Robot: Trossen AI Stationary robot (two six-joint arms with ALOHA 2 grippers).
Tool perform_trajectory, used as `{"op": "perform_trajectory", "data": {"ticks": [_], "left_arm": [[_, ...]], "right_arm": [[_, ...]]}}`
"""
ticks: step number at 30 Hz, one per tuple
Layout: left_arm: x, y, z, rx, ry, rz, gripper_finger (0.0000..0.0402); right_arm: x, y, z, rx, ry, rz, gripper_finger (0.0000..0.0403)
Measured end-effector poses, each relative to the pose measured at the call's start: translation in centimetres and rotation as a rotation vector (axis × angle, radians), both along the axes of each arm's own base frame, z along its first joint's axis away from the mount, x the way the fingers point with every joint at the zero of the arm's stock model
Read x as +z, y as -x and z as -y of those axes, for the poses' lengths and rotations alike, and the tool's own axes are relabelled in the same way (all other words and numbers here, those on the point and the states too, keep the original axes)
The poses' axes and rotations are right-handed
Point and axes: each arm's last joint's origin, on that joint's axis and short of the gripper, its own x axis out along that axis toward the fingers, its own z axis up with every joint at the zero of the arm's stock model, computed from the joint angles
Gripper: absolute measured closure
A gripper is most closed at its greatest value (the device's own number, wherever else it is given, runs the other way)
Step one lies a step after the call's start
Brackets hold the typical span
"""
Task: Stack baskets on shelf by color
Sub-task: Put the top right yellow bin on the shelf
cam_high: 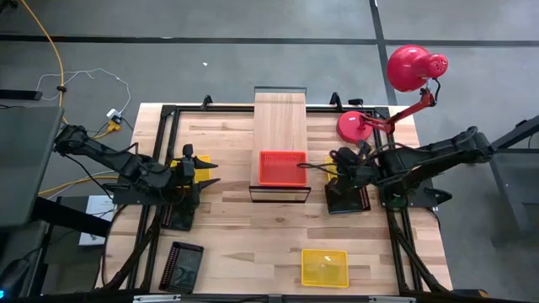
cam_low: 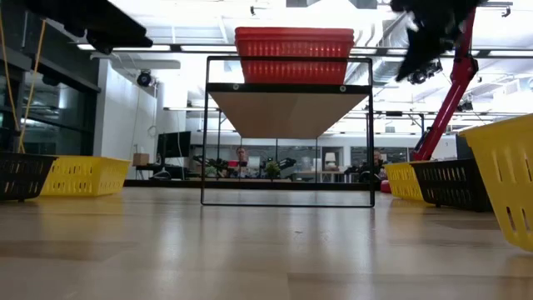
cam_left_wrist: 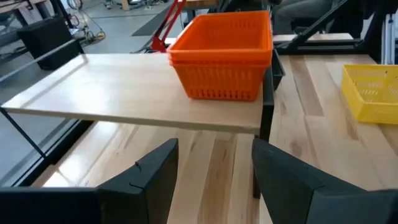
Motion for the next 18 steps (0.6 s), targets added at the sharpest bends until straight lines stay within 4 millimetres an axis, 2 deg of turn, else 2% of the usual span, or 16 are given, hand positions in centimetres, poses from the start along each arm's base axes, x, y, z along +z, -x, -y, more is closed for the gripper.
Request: {"op": "perform_trajectory", "data": {"ticks": [4, 11, 14, 18], "left_arm": [[-0.4, 0.0, 0.0, -0.003, 0.012, -0.007, 0.0209], [-0.4, 0.0, 0.1, -0.007, 0.032, 0.003, 0.0209], [-0.3, 0.0, 0.1, -0.002, 0.049, 0.011, 0.0209], [-0.3, 0.0, 0.1, 0.001, 0.056, 0.014, 0.0209]], "right_arm": [[-2.3, 2.3, 0.9, -0.199, -0.054, 0.031, 0.0403], [-4.7, 5.6, 2.7, -0.454, -0.17, 0.006, 0.0392], [-5.8, 6.1, 3.3, -0.53, -0.188, -0.016, 0.0362], [-7.6, 6.7, 4.1, -0.627, -0.203, -0.067, 0.0296]]}}
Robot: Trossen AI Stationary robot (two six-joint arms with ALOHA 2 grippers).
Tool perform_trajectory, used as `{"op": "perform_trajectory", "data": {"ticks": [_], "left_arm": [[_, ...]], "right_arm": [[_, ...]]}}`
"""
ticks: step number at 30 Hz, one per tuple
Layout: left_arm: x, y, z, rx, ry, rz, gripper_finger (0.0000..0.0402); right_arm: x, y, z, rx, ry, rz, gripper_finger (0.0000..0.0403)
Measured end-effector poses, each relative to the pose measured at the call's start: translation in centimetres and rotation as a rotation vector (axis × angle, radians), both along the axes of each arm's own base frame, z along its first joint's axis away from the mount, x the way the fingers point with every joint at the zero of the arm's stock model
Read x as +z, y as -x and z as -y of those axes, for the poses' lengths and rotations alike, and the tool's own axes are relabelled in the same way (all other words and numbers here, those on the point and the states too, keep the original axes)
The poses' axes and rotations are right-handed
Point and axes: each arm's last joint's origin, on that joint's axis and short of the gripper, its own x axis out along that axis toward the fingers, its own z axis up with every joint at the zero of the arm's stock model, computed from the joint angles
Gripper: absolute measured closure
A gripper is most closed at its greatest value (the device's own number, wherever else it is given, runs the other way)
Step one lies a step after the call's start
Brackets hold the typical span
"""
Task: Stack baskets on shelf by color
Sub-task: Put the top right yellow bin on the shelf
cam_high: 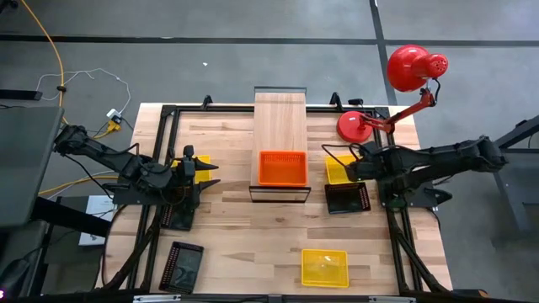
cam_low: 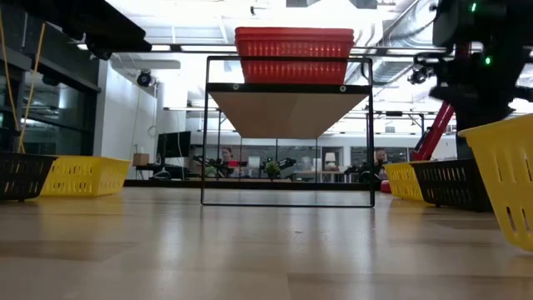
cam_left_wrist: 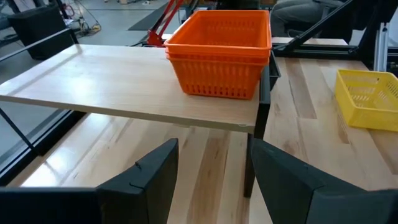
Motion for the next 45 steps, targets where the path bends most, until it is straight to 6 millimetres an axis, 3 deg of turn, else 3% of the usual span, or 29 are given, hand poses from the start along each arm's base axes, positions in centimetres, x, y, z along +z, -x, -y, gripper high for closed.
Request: {"op": "perform_trajectory", "data": {"ticks": [4, 8, 20, 25, 30, 32, 37, 45], "left_arm": [[0.0, 0.0, 0.0, 0.002, 0.007, 0.003, 0.0209], [0.0, 0.0, 0.0, 0.0, 0.011, 0.004, 0.0209], [0.0, 0.0, 0.0, 0.005, 0.025, 0.008, 0.0209], [0.0, 0.0, 0.0, 0.006, 0.028, 0.009, 0.0209], [0.0, 0.0, 0.0, 0.009, 0.026, 0.01, 0.0209], [0.0, 0.0, 0.0, 0.01, 0.026, 0.01, 0.0209], [0.0, 0.0, 0.0, 0.006, 0.024, 0.008, 0.0209], [0.0, 0.1, 0.0, -0.005, 0.028, 0.003, 0.0209]], "right_arm": [[-1.6, 0.3, 0.8, -0.101, -0.004, 0.015, 0.023], [-2.7, 0.5, 1.5, -0.123, -0.006, 0.009, 0.0195], [-5.0, 0.9, 2.3, -0.187, -0.036, 0.049, 0.0191], [-5.0, 1.1, 2.3, -0.196, -0.026, 0.039, 0.024], [-5.0, 1.1, 2.4, -0.195, 0.001, 0.028, 0.0367], [-4.9, 1.1, 2.4, -0.187, 0.006, 0.026, 0.039], [-3.0, 0.7, 2.5, -0.18, 0.021, 0.036, 0.0394], [4.3, -1.0, 2.1, -0.099, 0.145, 0.189, 0.04]]}}
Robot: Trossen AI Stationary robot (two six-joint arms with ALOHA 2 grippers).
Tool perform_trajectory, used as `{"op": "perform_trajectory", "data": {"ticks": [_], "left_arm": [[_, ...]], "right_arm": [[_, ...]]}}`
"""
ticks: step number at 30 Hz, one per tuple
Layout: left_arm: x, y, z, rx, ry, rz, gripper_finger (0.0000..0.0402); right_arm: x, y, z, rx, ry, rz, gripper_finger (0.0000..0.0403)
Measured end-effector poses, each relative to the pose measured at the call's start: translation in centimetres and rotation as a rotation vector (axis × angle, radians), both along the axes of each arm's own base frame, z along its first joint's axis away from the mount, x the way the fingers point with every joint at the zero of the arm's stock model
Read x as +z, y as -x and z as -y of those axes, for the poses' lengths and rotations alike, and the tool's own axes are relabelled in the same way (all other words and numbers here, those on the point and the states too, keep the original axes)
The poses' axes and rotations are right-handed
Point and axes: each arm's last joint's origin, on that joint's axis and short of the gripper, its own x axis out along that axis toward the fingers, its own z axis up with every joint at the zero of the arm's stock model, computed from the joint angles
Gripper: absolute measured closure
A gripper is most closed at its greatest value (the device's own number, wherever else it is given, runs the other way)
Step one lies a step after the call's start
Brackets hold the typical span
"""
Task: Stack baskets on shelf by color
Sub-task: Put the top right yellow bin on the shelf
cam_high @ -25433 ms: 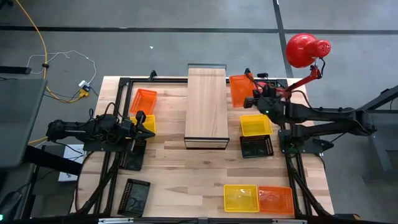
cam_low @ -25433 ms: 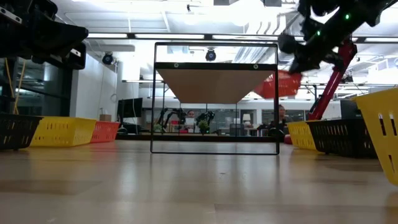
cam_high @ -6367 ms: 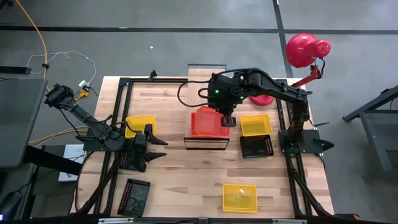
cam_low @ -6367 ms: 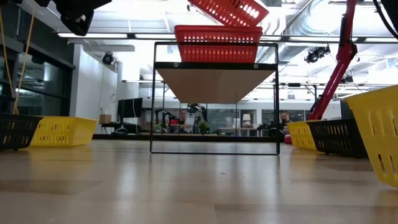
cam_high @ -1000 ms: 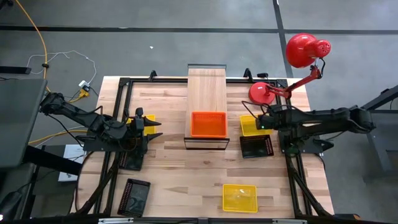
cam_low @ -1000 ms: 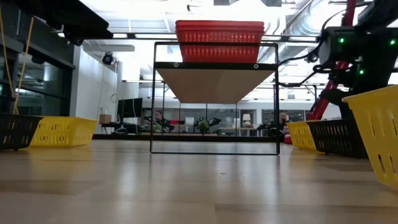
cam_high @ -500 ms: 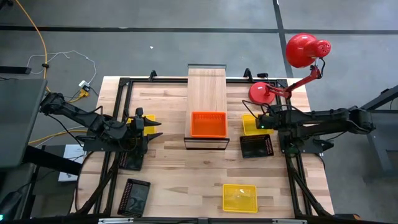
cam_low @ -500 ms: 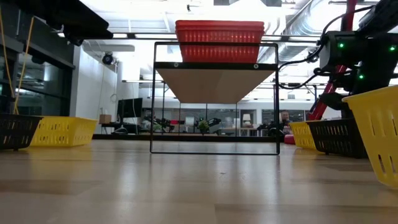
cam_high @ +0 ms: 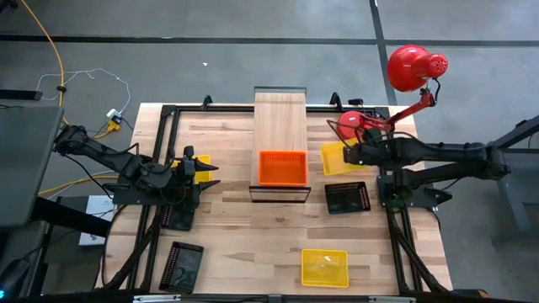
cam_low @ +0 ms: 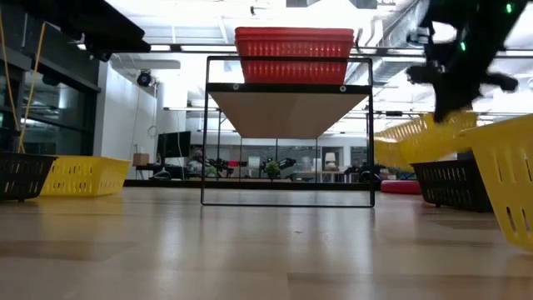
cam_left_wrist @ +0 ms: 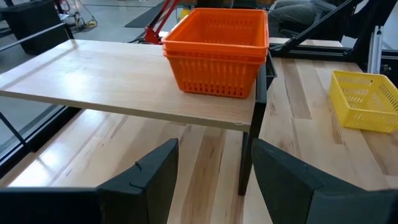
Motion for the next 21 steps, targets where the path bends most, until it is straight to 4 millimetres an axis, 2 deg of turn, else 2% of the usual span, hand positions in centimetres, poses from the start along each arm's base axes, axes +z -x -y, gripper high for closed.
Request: {"op": "perform_trajectory", "data": {"ticks": [6, 10, 14, 21], "left_arm": [[0.1, 0.3, -0.1, 0.0, 0.002, 0.005, 0.0209], [0.2, 0.5, -0.1, -0.007, 0.009, 0.017, 0.0209], [0.4, 0.7, -0.2, -0.008, 0.012, 0.028, 0.0209], [0.8, 0.6, -0.2, -0.001, 0.024, 0.079, 0.0209]], "right_arm": [[5.2, -0.6, -0.6, 0.026, 0.141, 0.117, 0.0402], [7.6, -1.0, -1.0, 0.002, 0.27, 0.237, 0.0402], [8.3, -2.7, -1.2, 0.036, 0.319, 0.369, 0.0402], [7.1, -6.9, -0.6, 0.032, 0.341, 0.429, 0.0402]]}}
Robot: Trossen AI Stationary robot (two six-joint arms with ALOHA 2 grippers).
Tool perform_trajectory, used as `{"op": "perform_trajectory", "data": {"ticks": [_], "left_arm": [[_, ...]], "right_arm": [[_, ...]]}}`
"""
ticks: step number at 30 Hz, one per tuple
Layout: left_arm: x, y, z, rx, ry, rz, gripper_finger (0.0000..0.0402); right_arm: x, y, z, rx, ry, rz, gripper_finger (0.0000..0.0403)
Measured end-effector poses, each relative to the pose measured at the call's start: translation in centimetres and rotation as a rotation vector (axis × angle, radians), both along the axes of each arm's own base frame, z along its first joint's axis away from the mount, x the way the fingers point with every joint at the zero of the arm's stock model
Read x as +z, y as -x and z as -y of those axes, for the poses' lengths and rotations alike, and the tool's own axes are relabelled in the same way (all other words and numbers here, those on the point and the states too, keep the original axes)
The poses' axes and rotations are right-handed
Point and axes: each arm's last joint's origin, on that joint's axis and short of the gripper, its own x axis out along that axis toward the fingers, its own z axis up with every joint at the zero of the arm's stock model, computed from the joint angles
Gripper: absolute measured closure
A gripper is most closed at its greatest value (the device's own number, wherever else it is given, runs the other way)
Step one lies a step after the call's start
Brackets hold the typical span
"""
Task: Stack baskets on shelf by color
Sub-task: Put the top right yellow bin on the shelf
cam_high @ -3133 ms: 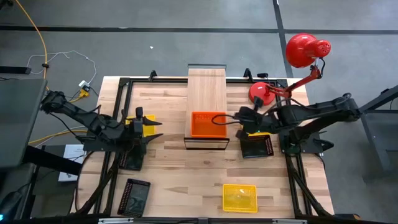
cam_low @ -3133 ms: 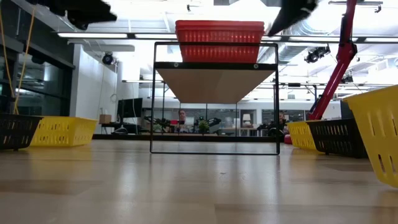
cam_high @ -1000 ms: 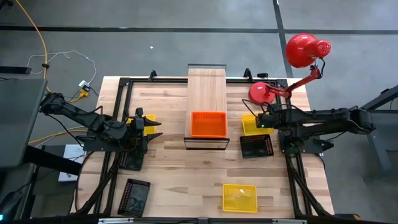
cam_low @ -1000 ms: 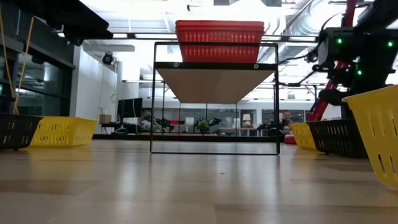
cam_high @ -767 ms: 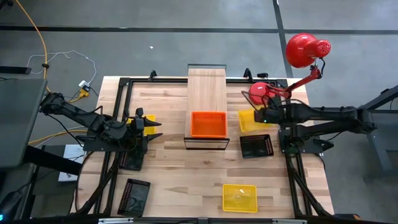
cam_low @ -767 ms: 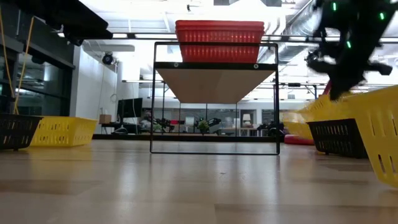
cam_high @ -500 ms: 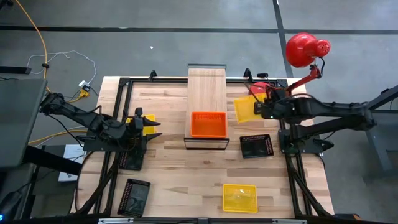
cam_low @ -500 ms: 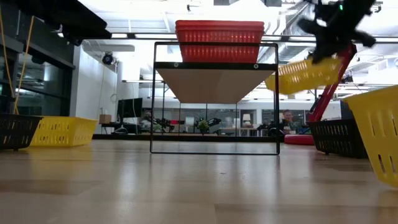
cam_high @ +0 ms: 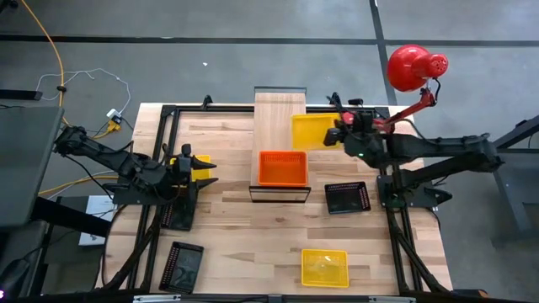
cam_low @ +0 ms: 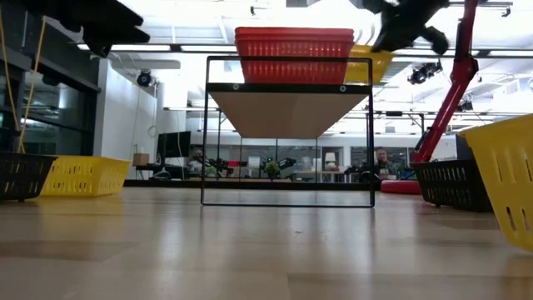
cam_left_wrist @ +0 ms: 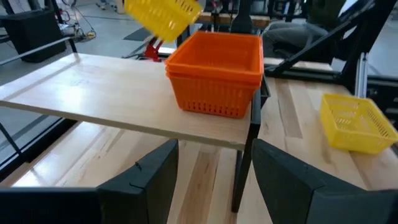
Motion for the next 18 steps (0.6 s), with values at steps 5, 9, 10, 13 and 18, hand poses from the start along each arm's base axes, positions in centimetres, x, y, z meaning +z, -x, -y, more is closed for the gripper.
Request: {"op": "perform_trajectory", "data": {"ticks": [5, 9, 10, 13, 18], "left_arm": [[0.1, 0.0, 0.0, 0.0, 0.005, 0.016, 0.0209], [0.1, 0.0, 0.0, 0.001, 0.007, 0.016, 0.0209], [0.1, 0.0, 0.0, 0.001, 0.007, 0.016, 0.0209], [0.1, 0.0, 0.0, 0.001, 0.006, 0.017, 0.0209], [0.2, 0.0, 0.0, 0.002, 0.009, 0.018, 0.0209]], "right_arm": [[-1.1, -2.9, 1.2, -0.025, -0.008, 0.039, 0.0403], [-2.1, -4.7, 2.2, 0.001, -0.052, 0.068, 0.0403], [-2.4, -5.0, 2.4, 0.004, -0.061, 0.075, 0.0403], [-3.0, -6.0, 2.9, 0.013, -0.079, 0.094, 0.0403], [-3.7, -7.5, 3.2, 0.059, -0.102, 0.142, 0.0403]]}}
